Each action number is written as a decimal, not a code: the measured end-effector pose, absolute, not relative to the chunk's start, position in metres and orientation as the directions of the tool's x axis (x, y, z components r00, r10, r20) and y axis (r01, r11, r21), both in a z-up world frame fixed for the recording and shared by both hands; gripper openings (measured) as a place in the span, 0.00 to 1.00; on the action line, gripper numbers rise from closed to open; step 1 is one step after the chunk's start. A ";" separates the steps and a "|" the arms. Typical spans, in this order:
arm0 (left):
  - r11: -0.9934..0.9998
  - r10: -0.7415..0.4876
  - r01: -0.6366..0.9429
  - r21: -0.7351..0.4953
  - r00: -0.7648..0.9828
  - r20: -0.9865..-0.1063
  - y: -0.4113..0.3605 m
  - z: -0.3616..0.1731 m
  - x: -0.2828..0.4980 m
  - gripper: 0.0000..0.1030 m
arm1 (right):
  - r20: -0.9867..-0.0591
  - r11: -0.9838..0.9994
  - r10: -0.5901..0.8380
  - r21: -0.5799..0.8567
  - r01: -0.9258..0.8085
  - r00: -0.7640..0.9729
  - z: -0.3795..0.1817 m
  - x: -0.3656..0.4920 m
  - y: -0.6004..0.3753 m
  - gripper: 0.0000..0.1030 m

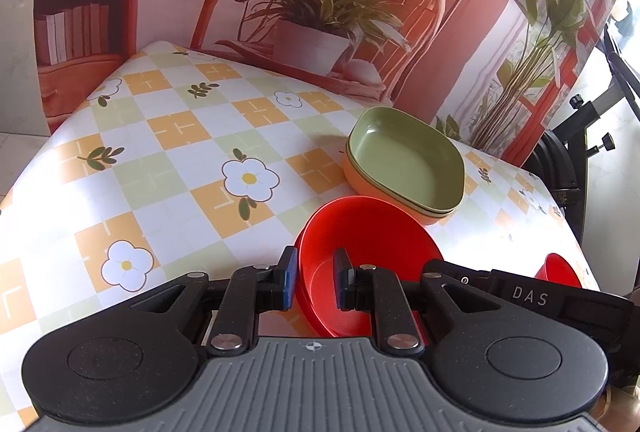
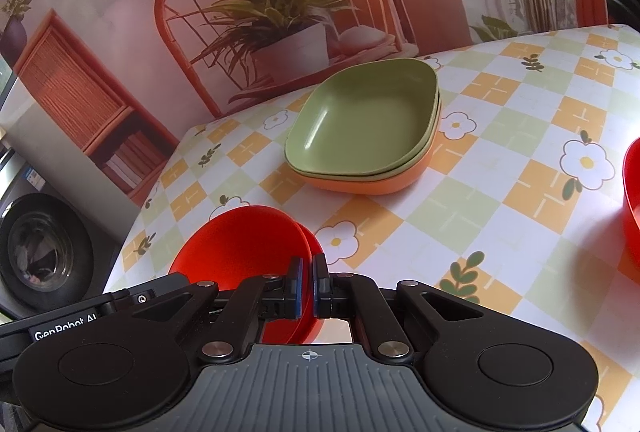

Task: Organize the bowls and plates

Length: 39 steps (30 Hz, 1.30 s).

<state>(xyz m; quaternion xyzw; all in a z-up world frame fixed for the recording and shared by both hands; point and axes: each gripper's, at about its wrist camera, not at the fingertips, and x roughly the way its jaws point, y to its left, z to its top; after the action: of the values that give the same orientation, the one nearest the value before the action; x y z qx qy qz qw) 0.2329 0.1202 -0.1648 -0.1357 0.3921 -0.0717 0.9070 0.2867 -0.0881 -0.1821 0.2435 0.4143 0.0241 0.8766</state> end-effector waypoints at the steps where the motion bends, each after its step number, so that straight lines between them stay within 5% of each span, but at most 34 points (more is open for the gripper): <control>1: 0.953 -0.235 0.022 -0.302 0.681 -0.693 0.120 -0.165 0.232 0.18 | -0.714 0.882 0.243 0.445 0.157 0.657 -0.182 0.286 -0.088 0.05; 27: 0.958 -0.203 -0.012 -0.287 0.680 -0.704 0.121 -0.167 0.232 0.18 | -0.708 0.928 0.206 0.361 0.095 0.675 -0.176 0.282 -0.082 0.11; 39: 0.959 -0.229 0.053 -0.278 0.719 -0.656 0.096 -0.133 0.235 0.20 | -0.612 0.943 0.120 0.316 0.102 0.781 -0.155 0.259 -0.114 0.16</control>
<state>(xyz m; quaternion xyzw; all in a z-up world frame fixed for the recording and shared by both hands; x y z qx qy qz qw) 0.2354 0.0956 -0.1333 -0.1203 0.3666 -0.0767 0.9194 0.2588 -0.1143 -0.1548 0.1682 0.3305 0.0047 0.9287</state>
